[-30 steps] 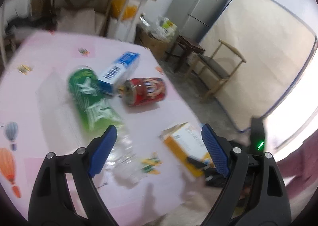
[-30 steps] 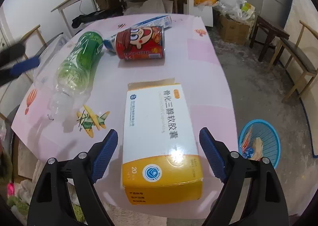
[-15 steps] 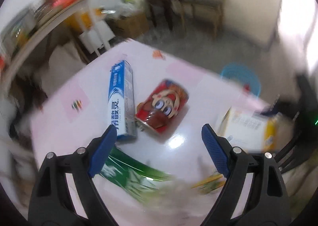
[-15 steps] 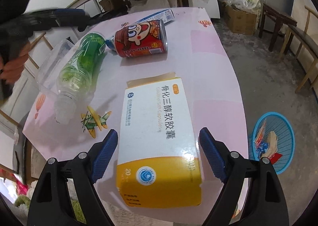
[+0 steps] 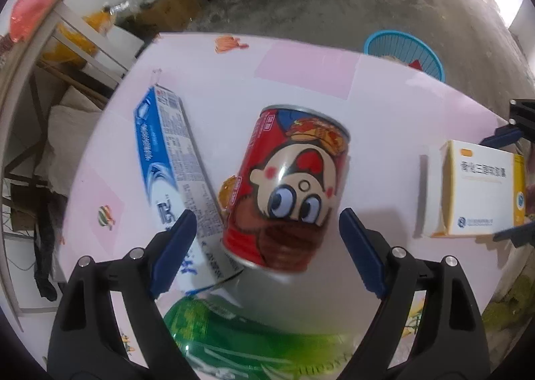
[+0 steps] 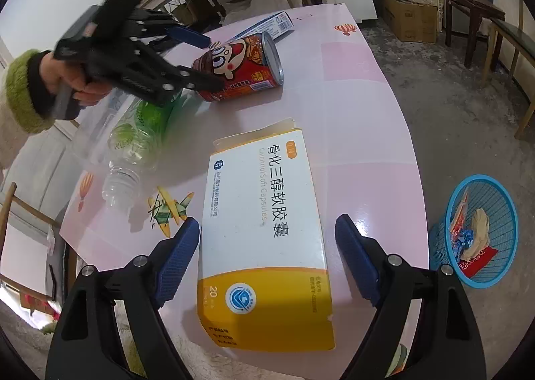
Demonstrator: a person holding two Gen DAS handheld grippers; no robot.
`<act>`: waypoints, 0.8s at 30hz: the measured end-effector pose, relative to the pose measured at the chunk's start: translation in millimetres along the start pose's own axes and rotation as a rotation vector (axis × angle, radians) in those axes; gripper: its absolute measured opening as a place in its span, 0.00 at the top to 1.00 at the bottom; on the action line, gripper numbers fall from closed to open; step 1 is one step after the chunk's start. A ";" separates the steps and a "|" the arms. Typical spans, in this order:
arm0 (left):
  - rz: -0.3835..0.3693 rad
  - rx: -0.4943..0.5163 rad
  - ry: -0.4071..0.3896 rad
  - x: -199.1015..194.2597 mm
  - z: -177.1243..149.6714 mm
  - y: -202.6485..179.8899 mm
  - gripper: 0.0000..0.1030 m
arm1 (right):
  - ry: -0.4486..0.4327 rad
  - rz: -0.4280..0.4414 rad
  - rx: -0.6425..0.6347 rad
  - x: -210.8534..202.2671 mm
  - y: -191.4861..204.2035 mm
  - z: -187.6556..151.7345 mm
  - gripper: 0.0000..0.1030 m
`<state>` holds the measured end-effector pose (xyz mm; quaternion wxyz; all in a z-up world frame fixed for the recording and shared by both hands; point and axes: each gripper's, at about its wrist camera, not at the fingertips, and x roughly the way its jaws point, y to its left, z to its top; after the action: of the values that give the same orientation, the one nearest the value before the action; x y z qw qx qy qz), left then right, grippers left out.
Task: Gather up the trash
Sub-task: 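Grasp the red cartoon can with the left tool while the right tool holds the box, then lift the red can with the left tool while the right tool holds the box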
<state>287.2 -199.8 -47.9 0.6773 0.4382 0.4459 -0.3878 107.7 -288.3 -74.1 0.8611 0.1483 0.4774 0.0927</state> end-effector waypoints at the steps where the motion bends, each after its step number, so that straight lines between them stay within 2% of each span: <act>1: -0.001 -0.001 0.024 5.4 1.7 -0.2 0.22 | -0.001 0.001 0.000 0.0 -0.4 0.0 0.21; 5: -0.004 0.010 0.080 21.1 3.2 -5.6 0.34 | -0.007 0.008 0.007 0.7 -1.2 0.1 0.21; 7: 0.008 0.016 0.077 21.4 3.0 -7.8 0.35 | -0.009 0.011 0.009 1.0 -1.6 0.2 0.21; 17: -0.032 -0.015 0.033 -9.3 2.2 -16.2 0.38 | -0.015 0.011 0.011 0.2 -1.7 -2.1 0.21; 24: -0.087 -0.077 0.030 -21.9 2.1 -18.1 0.38 | -0.018 0.038 0.042 -2.6 -6.3 -1.3 0.21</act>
<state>264.5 -204.5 -31.3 0.6694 0.3976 0.4894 -0.3928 105.3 -294.8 -74.9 0.8601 0.1763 0.4686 0.0979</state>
